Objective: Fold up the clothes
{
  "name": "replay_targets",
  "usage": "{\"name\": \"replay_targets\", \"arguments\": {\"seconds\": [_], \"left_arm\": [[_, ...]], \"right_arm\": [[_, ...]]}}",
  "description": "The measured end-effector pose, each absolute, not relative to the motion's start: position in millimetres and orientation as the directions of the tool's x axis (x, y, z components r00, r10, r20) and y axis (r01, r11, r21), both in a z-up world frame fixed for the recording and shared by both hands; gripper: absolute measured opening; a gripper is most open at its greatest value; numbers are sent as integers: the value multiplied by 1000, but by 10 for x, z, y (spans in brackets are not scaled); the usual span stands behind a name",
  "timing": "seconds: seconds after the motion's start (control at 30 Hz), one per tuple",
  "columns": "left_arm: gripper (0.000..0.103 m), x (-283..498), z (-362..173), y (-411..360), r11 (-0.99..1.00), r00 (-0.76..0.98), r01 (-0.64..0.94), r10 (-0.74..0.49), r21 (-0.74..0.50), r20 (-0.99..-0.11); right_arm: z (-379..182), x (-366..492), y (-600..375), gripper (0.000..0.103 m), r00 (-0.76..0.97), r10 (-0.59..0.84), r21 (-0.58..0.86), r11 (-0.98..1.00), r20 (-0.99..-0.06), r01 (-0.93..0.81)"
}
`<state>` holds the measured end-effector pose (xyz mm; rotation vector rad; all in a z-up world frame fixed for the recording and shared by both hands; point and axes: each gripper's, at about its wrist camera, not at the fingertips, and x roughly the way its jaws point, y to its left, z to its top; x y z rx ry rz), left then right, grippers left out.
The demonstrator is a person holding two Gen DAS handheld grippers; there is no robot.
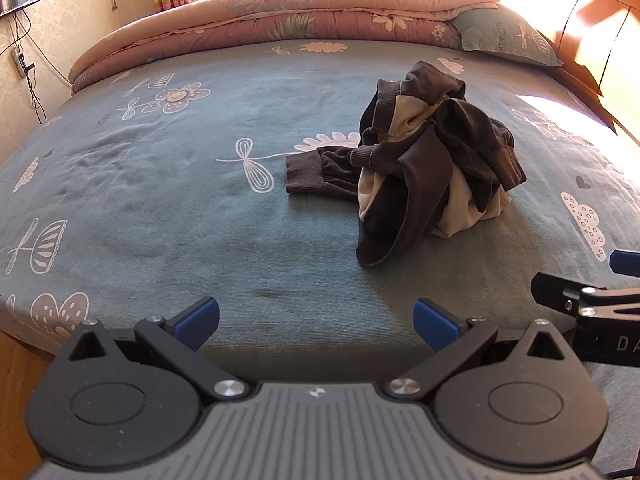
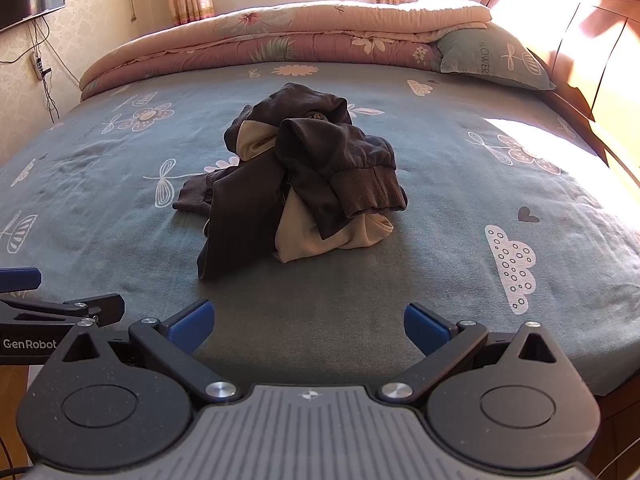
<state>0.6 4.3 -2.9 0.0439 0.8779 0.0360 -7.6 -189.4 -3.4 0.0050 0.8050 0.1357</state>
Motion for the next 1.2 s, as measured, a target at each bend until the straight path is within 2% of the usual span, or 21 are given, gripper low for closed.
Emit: {"name": "replay_targets", "arguments": {"seconds": [1.2], "left_arm": [[103, 19, -71, 14, 998, 627, -6, 47, 56, -778]], "right_arm": [[-81, -69, -1860, 103, 673, 133, 60, 990, -727, -130]]}}
